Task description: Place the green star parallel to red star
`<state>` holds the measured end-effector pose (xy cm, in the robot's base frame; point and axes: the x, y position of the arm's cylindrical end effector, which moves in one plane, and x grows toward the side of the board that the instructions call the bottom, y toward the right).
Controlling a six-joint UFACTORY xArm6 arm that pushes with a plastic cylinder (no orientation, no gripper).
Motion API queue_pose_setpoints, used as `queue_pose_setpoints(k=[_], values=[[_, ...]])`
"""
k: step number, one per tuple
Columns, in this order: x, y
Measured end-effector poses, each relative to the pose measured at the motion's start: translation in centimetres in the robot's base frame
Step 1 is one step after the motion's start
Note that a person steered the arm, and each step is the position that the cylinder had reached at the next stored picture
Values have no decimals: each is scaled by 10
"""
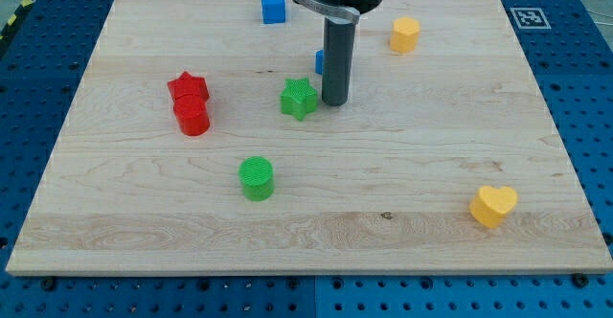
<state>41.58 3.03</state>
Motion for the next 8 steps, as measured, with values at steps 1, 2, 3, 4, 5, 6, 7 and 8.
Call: queue_pose_setpoints(k=[1,2,3,4,5,6,7,8], values=[[5,0],[5,-3],[6,-13],[20,-13],[30,-13],[26,-29],[14,-43],[13,-43]])
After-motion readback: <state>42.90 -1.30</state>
